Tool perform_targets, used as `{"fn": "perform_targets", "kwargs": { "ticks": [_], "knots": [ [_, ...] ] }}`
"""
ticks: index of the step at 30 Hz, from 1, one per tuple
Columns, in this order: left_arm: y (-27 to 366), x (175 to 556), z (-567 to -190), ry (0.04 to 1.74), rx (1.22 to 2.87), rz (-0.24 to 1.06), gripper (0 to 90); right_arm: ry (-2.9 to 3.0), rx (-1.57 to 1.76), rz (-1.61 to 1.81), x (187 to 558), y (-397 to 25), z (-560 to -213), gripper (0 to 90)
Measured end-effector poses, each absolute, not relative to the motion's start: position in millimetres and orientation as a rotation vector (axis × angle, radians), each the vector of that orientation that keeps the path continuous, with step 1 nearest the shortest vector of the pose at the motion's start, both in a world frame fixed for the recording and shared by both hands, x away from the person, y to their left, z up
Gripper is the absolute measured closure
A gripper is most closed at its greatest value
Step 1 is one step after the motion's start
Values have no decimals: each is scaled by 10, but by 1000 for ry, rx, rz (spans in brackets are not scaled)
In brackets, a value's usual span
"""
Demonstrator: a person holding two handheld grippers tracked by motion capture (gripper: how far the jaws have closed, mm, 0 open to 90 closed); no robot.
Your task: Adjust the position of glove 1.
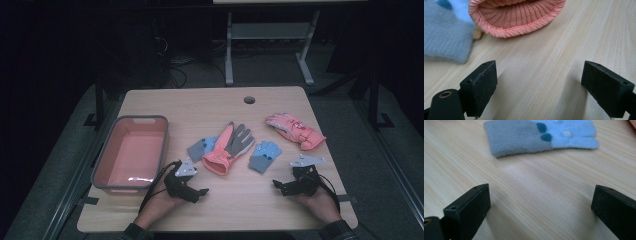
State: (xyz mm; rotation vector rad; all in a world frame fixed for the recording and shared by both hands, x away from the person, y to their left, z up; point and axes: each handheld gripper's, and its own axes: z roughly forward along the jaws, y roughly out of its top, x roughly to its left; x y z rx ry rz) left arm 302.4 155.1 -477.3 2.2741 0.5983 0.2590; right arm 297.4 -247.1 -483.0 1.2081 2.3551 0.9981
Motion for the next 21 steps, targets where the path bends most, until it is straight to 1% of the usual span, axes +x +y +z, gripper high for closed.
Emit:
{"fn": "perform_targets", "kwargs": {
  "ticks": [11, 12, 16, 21],
  "knots": [
    [1547, 3014, -4771, 623, 2270, 264, 126, 2357, 1207, 999, 2970, -2472, -4829, 18],
    [1547, 3011, -4771, 625, 2270, 264, 126, 2359, 1208, 998, 2972, -2470, -4825, 31],
    [1547, 3011, -4769, 625, 2271, 264, 126, 2365, 1203, 996, 2972, -2465, -4790, 133],
    [1552, 3010, -4772, 617, 2271, 264, 126, 2373, 1197, 990, 2982, -2452, -4760, 167]
  ]
}}
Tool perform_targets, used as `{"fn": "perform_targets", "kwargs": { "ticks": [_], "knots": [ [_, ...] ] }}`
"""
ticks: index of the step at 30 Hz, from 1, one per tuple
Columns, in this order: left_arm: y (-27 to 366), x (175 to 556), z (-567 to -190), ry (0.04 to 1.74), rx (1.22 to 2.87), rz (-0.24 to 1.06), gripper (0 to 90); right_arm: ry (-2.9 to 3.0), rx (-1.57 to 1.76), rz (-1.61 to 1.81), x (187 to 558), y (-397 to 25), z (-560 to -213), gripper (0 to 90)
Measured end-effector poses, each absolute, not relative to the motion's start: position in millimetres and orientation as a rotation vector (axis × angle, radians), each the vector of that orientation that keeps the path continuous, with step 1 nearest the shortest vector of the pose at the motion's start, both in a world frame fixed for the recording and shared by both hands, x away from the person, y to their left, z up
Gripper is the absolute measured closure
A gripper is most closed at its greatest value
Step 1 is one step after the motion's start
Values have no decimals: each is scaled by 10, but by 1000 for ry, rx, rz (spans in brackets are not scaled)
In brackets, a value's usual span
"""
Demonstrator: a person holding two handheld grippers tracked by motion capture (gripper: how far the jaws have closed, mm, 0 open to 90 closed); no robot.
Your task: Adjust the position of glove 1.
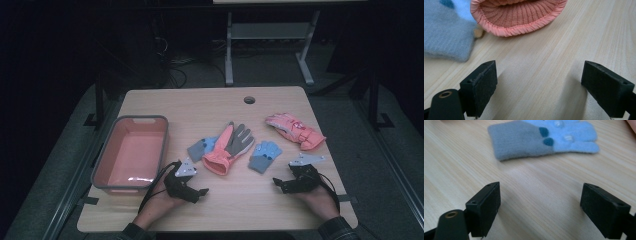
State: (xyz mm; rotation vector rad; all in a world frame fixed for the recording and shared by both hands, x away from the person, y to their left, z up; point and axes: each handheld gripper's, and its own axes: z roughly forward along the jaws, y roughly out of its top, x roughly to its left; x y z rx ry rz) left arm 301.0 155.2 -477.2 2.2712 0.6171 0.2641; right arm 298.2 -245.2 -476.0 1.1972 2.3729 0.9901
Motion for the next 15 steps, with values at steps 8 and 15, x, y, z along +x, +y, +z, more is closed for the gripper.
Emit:
{"fn": "perform_targets", "kwargs": {
  "ticks": [8, 15],
  "knots": [
    [1564, 3011, -4771, 606, 2274, 254, 126, 2369, 1146, 1016, 3048, -2428, -4656, 407],
    [1568, 3000, -4770, 607, 2274, 257, 126, 2373, 1126, 1039, 3098, -2422, -4617, 643]
  ]
}}
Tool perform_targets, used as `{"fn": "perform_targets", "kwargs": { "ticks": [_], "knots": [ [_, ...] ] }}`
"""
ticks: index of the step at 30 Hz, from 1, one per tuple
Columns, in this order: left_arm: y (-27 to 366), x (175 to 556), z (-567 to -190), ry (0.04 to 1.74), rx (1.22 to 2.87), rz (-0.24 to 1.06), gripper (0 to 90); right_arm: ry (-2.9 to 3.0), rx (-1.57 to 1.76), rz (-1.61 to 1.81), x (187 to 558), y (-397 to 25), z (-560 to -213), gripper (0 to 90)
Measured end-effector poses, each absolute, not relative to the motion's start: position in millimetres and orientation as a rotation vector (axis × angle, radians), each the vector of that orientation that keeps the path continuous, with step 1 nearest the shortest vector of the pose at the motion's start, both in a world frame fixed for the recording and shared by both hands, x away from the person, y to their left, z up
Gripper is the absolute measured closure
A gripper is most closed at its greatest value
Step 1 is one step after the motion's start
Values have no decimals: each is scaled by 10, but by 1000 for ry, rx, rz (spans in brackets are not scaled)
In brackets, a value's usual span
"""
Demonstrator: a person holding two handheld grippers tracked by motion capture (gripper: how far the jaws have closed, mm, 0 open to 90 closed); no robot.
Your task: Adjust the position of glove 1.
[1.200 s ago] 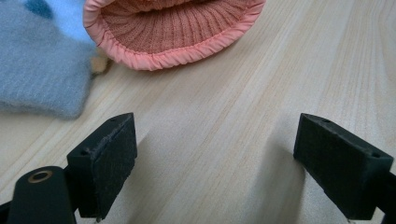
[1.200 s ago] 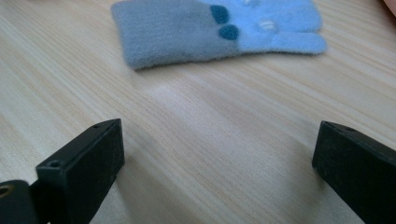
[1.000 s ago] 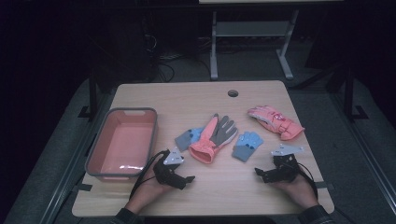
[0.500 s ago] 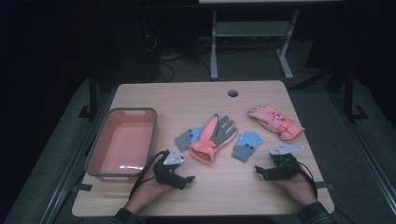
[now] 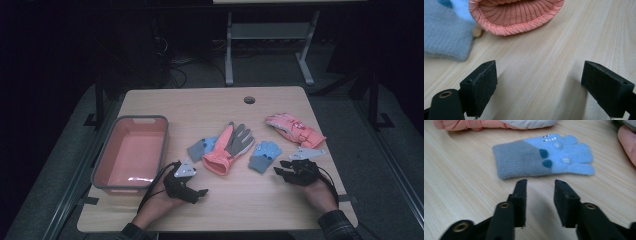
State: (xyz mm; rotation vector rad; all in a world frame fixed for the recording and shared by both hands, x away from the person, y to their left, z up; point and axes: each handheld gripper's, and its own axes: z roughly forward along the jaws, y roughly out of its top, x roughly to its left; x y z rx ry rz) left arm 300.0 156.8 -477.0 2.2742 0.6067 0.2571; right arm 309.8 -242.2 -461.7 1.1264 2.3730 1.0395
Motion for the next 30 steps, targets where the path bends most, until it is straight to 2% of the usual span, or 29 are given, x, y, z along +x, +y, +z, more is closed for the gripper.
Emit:
{"fn": "perform_targets", "kwargs": {
  "ticks": [6, 12, 30],
  "knots": [
    [1567, 2998, -4771, 609, 2271, 256, 126, 2375, 1106, 1082, 3149, -2423, -4601, 786],
    [1567, 2998, -4771, 609, 2271, 256, 126, 2358, 1110, 1124, 3202, -2421, -4578, 862],
    [1568, 2997, -4768, 609, 2274, 255, 126, 2358, 1077, 1137, 3428, -2243, -4599, 898]
  ]
}}
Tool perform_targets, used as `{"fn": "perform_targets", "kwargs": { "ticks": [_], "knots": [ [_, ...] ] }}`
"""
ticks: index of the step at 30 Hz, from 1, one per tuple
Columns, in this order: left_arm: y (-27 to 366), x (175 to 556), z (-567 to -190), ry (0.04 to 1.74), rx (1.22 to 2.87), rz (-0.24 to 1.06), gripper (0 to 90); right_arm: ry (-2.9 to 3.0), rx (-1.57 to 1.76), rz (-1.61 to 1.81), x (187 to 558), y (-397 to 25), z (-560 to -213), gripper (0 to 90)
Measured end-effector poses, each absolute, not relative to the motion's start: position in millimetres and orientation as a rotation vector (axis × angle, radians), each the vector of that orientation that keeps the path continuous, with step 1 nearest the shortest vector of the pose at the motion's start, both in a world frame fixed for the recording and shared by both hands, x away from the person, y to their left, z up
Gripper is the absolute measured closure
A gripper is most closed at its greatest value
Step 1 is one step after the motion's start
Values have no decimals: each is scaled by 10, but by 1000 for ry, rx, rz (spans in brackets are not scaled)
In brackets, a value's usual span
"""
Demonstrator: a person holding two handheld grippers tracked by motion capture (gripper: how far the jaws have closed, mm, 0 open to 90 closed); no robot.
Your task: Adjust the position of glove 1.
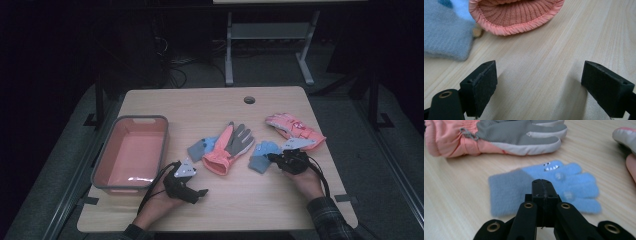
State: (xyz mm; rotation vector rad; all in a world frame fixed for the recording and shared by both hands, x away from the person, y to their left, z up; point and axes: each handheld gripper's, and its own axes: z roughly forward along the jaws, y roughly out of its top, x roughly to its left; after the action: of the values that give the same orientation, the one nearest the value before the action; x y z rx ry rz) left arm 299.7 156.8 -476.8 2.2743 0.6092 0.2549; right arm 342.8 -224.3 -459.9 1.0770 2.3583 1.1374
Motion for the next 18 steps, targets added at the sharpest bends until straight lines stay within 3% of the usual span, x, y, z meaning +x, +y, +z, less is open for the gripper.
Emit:
{"fn": "perform_targets", "kwargs": {
  "ticks": [18],
  "knots": [
    [1571, 2999, -4767, 605, 2280, 257, 126, 2406, 1070, 1087, 3574, -2018, -4737, 898]
  ]
}}
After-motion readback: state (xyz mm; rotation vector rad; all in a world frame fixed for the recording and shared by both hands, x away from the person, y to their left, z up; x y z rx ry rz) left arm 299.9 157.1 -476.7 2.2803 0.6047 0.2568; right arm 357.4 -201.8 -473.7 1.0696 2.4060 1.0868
